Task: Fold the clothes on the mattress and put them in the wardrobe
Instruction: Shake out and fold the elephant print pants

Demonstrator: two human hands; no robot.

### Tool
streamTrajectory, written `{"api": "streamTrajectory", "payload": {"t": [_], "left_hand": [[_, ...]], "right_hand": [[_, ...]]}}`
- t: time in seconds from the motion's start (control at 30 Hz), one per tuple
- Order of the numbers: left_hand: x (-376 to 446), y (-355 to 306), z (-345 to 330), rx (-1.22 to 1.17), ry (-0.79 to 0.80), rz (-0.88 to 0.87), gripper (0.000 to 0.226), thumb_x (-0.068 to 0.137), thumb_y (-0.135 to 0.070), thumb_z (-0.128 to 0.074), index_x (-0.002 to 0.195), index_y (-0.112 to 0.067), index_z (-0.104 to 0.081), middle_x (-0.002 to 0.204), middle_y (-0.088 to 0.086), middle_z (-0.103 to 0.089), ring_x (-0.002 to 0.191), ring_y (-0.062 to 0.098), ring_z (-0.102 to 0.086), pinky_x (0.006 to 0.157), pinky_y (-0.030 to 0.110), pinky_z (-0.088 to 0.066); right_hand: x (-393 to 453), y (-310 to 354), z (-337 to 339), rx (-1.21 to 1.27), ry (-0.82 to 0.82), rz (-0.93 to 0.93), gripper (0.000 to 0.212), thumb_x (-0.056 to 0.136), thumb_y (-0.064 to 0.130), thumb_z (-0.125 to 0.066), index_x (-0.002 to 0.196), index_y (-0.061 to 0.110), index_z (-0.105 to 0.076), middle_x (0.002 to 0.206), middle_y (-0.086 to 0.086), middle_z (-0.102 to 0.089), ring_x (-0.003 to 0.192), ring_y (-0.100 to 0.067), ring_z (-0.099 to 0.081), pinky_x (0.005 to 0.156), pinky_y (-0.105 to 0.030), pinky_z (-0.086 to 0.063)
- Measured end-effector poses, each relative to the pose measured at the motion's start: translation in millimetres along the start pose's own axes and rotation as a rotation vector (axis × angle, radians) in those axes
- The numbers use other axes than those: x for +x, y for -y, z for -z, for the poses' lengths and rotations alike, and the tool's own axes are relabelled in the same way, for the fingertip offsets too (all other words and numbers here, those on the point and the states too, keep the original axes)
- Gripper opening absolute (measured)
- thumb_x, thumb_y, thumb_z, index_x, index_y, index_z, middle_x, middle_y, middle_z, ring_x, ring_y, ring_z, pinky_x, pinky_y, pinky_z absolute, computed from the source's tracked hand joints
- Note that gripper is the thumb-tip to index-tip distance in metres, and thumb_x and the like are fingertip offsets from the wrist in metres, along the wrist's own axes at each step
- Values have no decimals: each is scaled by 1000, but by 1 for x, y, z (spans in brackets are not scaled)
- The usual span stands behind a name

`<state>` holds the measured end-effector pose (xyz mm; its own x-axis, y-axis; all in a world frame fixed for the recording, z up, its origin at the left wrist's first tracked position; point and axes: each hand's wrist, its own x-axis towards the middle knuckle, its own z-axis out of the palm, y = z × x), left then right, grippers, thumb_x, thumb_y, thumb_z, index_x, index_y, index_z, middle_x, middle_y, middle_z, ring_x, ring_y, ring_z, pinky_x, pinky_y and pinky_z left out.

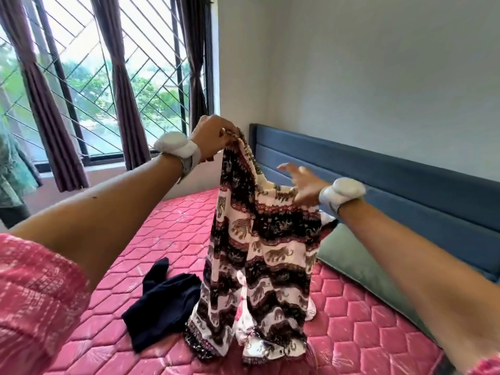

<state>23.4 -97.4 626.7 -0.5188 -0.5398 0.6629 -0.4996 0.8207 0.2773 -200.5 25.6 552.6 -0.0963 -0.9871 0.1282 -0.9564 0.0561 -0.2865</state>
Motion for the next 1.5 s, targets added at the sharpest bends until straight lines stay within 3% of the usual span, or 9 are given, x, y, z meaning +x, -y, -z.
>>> {"api": "streamTrajectory", "payload": {"t": [0.17, 0.3, 0.63, 0.73, 0.83, 0.97, 1.1, 1.23, 1.5], "left_hand": [[6, -16, 2, 52, 33, -61, 25, 89, 1, -55, 108, -3, -71, 98, 14, -72, 77, 24, -63, 80, 18, -45], [6, -14, 6, 95, 40, -78, 29, 87, 6, -50, 105, -1, -71, 98, 16, -72, 84, 31, -66, 80, 22, -45], [-5, -2, 1, 202, 119, -22, 27, 88, 2, -52, 107, -2, -71, 100, 16, -71, 76, 23, -59, 79, 24, -45], [-10, 9, -6, 244, 151, -39, 22, 89, -7, -59, 106, -4, -71, 100, 16, -72, 92, 31, -66, 93, 31, -44], [-14, 9, -19, 224, 181, -21, 26, 83, -27, -72, 95, -4, -72, 80, 9, -69, 73, 22, -60, 79, 26, -43], [-14, -6, -30, -9, -5, 33, 31, 73, -32, -79, 82, -12, -57, 71, -1, -56, 66, 17, -51, 73, 31, -45], [-6, -31, -29, -465, -88, 48, 44, 72, -12, -68, 109, -19, -46, 76, -4, -54, 58, 14, -52, 58, 25, -49], [16, -48, -19, -616, -55, 130, 56, 77, 5, -67, 127, -9, -47, 83, 2, -59, 70, 14, -55, 68, 23, -50], [24, -71, -1, -994, 47, 243, 18, 91, 0, -55, 103, -3, -68, 87, 9, -68, 79, 17, -64, 87, 37, -53]], "right_hand": [[-11, 13, -42, -26, -95, 329, 117, 76, -1, -65, 139, 47, 20, 130, -12, -29, 93, -26, -53, 76, -30, -46], [-23, 25, -38, -260, -69, 439, 99, 85, -4, -54, 146, 44, 8, 135, -13, -29, 88, -25, -48, 76, -27, -41], [-8, 7, -16, -274, 201, 185, 106, 68, 3, -78, 146, 40, -16, 106, -4, -49, 89, -23, -55, 70, -30, -43], [-4, 15, -1, 30, 260, -74, 108, 68, -2, -79, 146, 35, -14, 112, -10, -57, 97, -26, -62, 59, -31, -56], [15, 27, 21, 477, 274, -195, 79, 72, -11, -72, 133, 18, -32, 106, -11, -59, 86, -23, -66, 46, -27, -56], [45, 50, 65, 813, 275, -312, 6, 89, -5, -55, 86, 0, -58, 56, -6, -66, 43, -10, -62, 45, -21, -54], [49, 76, 109, 1005, 148, -351, 48, 98, 4, -43, 54, -1, -60, 41, -8, -58, 34, -12, -58, 43, -20, -49], [48, 93, 138, 1041, 89, -419, 33, 99, 10, -45, 71, -3, -53, 49, -11, -61, 37, -19, -61, 37, -27, -50], [48, 100, 164, 1038, 54, -510, 14, 93, 9, -51, 95, -4, -55, 85, -14, -59, 75, -25, -63, 47, -31, -57]]}}
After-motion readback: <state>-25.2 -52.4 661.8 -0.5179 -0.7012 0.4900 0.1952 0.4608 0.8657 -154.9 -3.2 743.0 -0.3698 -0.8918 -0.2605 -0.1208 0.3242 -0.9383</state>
